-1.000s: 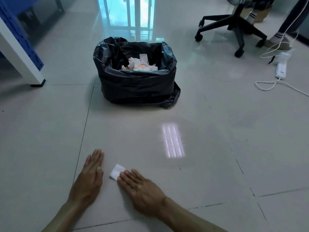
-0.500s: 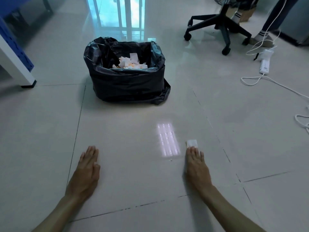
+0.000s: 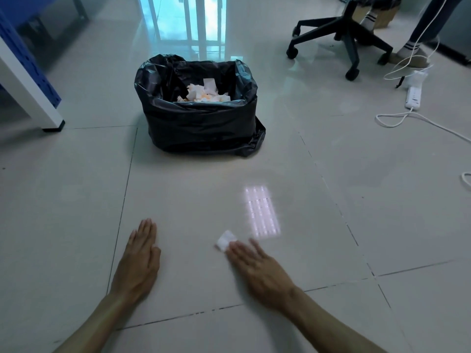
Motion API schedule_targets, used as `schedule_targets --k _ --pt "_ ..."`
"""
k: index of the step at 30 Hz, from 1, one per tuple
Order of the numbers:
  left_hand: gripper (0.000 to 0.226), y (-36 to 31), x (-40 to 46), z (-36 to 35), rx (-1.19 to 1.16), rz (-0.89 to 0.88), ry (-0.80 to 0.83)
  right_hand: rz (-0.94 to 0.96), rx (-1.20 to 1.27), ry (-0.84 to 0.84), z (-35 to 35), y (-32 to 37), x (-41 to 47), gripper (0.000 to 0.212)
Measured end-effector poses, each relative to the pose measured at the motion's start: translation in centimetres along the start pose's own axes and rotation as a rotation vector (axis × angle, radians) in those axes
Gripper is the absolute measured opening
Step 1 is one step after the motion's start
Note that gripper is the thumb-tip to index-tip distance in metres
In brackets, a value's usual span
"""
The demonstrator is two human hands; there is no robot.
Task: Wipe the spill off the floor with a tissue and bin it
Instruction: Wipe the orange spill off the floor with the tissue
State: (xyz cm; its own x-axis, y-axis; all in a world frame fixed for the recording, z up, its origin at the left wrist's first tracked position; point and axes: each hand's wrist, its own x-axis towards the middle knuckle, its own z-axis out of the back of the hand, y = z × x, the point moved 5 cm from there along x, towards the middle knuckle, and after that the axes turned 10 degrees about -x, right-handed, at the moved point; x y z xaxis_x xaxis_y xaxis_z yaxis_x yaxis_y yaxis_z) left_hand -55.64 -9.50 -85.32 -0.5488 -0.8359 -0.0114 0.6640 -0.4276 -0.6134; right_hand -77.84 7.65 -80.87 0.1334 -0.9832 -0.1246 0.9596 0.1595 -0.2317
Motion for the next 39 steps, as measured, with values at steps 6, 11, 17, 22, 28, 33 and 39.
schedule_targets --k 6,11,17,22,28,33,39 --pt "0.071 -0.4 -0.2 -0.1 0.056 0.003 0.012 -0.553 -0.006 0.225 -3.4 -11.4 -3.9 0.065" --pt "0.07 -0.1 0.0 -0.3 0.072 0.019 -0.011 -0.66 0.12 0.22 -3.0 -10.7 1.8 0.061" --pt "0.067 0.5 0.4 0.1 0.036 0.004 -0.054 -0.171 0.107 -0.057 1.5 3.9 8.7 0.048" --pt "0.07 0.8 0.4 0.0 0.083 0.021 -0.076 0.088 0.049 0.054 0.7 5.9 9.7 0.062" --pt "0.071 0.2 0.7 -0.1 0.117 0.022 -0.081 -0.338 0.04 0.095 -1.8 -7.4 10.1 0.059" --pt "0.062 0.3 4.1 1.6 0.129 0.035 -0.14 -0.78 0.16 0.138 -4.1 -14.8 7.4 0.062" --pt "0.056 2.1 6.1 1.0 0.05 0.035 -0.076 -0.76 0.283 0.153 -3.8 -14.4 12.8 0.073"
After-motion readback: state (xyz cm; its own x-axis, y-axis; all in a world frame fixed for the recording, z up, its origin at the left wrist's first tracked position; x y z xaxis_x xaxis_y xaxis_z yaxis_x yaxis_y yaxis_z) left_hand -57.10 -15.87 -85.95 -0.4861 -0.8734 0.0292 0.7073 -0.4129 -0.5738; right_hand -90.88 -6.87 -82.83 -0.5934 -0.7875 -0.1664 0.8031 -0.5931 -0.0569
